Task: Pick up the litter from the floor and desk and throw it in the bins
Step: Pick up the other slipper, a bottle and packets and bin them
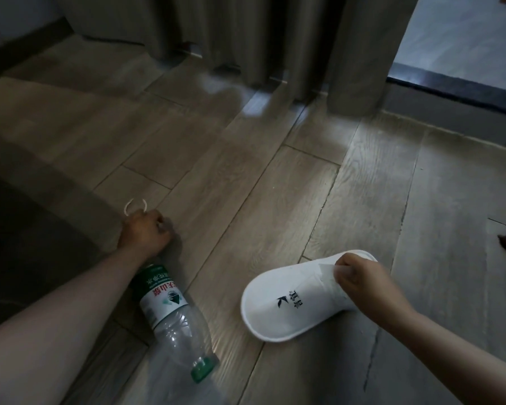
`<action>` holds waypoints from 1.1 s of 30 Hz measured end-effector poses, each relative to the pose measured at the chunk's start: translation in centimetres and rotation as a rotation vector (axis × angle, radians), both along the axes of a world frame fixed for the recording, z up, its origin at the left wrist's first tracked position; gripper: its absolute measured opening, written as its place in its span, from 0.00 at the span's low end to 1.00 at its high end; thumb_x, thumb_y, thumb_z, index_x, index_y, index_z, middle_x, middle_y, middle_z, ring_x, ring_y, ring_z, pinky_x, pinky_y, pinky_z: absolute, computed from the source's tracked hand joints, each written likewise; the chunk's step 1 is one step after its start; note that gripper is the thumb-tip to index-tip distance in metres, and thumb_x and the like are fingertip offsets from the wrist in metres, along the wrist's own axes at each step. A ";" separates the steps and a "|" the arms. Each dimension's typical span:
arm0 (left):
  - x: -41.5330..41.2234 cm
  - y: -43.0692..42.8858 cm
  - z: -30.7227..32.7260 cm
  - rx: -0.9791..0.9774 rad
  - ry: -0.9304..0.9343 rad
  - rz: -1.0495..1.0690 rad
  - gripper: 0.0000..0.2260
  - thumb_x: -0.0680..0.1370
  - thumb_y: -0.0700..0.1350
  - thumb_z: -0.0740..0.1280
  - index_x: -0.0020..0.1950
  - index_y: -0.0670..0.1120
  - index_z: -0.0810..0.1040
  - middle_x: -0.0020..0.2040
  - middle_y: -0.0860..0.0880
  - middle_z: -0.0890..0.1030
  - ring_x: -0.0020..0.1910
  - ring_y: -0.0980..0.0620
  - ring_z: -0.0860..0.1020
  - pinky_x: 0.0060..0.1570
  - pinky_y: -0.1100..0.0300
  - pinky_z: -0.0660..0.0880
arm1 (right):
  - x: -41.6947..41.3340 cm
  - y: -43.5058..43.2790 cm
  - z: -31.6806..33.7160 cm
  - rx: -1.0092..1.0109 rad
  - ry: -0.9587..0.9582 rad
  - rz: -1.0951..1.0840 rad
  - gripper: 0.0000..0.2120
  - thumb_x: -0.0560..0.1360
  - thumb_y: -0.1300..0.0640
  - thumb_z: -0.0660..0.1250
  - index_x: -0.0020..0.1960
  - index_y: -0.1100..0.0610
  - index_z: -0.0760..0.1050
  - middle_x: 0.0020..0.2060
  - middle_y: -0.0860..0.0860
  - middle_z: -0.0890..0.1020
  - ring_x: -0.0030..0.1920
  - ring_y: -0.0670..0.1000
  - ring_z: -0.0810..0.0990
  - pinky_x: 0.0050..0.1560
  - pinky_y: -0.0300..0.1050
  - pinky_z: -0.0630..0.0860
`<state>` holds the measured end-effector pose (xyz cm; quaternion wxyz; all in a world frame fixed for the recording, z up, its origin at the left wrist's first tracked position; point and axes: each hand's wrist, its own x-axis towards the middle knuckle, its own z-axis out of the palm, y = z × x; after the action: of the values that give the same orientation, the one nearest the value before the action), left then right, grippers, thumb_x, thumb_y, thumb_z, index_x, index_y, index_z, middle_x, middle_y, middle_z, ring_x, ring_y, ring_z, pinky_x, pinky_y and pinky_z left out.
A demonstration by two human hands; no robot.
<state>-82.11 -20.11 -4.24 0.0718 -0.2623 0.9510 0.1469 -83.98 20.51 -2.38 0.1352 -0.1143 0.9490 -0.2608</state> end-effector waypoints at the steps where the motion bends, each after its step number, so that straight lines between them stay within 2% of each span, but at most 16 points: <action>1: 0.0 0.0 -0.1 0.020 -0.016 0.008 0.15 0.75 0.48 0.68 0.57 0.41 0.77 0.59 0.35 0.74 0.59 0.36 0.73 0.58 0.51 0.72 | 0.0 0.1 0.0 0.004 -0.010 0.005 0.05 0.75 0.62 0.64 0.41 0.59 0.76 0.36 0.52 0.79 0.40 0.53 0.75 0.40 0.50 0.73; 8: -0.4 -0.6 -1.2 -0.048 -0.055 -0.085 0.15 0.75 0.47 0.68 0.58 0.40 0.75 0.58 0.34 0.73 0.59 0.35 0.71 0.58 0.50 0.70 | 0.0 -0.2 -0.3 -0.020 -0.103 -0.014 0.04 0.76 0.62 0.63 0.46 0.57 0.77 0.40 0.51 0.80 0.43 0.51 0.76 0.41 0.44 0.70; 13: -0.8 -0.2 -0.9 -0.079 -0.038 -0.119 0.13 0.77 0.43 0.65 0.57 0.36 0.77 0.57 0.35 0.75 0.56 0.36 0.74 0.56 0.50 0.71 | 0.6 -0.5 -0.3 -0.028 -0.117 -0.017 0.04 0.75 0.62 0.64 0.46 0.57 0.78 0.41 0.52 0.81 0.44 0.52 0.77 0.44 0.46 0.71; 18: -0.3 3.1 -0.8 -0.002 -0.024 -0.294 0.07 0.77 0.41 0.64 0.50 0.38 0.78 0.50 0.39 0.79 0.50 0.41 0.77 0.48 0.54 0.72 | 1.1 -0.2 0.2 -0.013 -0.136 -0.013 0.03 0.73 0.62 0.66 0.46 0.56 0.77 0.41 0.54 0.81 0.45 0.54 0.77 0.45 0.46 0.71; 21: -0.2 6.2 -0.7 0.001 -0.101 -0.425 0.06 0.76 0.41 0.64 0.49 0.40 0.77 0.50 0.39 0.80 0.50 0.41 0.78 0.44 0.57 0.71 | 1.5 -0.1 0.1 -0.041 -0.226 -0.125 0.05 0.73 0.64 0.64 0.47 0.59 0.78 0.41 0.59 0.82 0.46 0.59 0.79 0.46 0.49 0.74; 24: 0.0 9.1 -0.2 0.115 -0.058 -0.454 0.05 0.73 0.42 0.67 0.48 0.43 0.77 0.48 0.42 0.81 0.49 0.43 0.79 0.43 0.58 0.71 | 1.7 0.1 0.3 -0.119 -0.322 -0.244 0.06 0.73 0.66 0.63 0.46 0.62 0.78 0.40 0.62 0.82 0.44 0.62 0.81 0.46 0.54 0.78; 27: 0.5 12.5 1.2 0.309 0.042 -0.452 0.07 0.70 0.41 0.69 0.45 0.48 0.74 0.39 0.50 0.79 0.42 0.48 0.78 0.42 0.58 0.72 | 1.9 0.9 0.6 -0.141 -0.317 -0.278 0.05 0.73 0.66 0.64 0.44 0.58 0.76 0.39 0.58 0.81 0.42 0.59 0.80 0.44 0.53 0.78; 30: 1.5 16.1 3.4 0.433 0.115 -0.564 0.10 0.69 0.40 0.69 0.44 0.51 0.70 0.35 0.55 0.74 0.37 0.51 0.75 0.37 0.59 0.70 | 2.3 1.9 0.8 -0.147 -0.295 -0.321 0.09 0.73 0.65 0.65 0.52 0.57 0.75 0.41 0.56 0.79 0.43 0.57 0.80 0.46 0.55 0.79; 31: 2.0 17.3 4.0 0.445 0.124 -0.630 0.09 0.70 0.41 0.68 0.45 0.51 0.70 0.36 0.55 0.74 0.37 0.52 0.74 0.37 0.58 0.69 | 2.4 2.2 0.8 -0.157 -0.289 -0.340 0.11 0.73 0.65 0.66 0.54 0.58 0.74 0.43 0.55 0.79 0.43 0.57 0.79 0.45 0.54 0.80; 33: 2.8 19.7 4.9 0.443 0.153 -0.784 0.08 0.71 0.41 0.66 0.48 0.49 0.72 0.39 0.53 0.74 0.38 0.52 0.72 0.38 0.57 0.68 | 2.7 3.0 1.0 -0.149 -0.262 -0.348 0.14 0.73 0.64 0.66 0.59 0.58 0.73 0.47 0.54 0.78 0.44 0.53 0.78 0.38 0.44 0.77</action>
<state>-79.33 -0.43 0.64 0.1057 0.1507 0.9268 0.3274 -81.26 23.50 -1.37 0.2016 0.0764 0.9069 -0.3621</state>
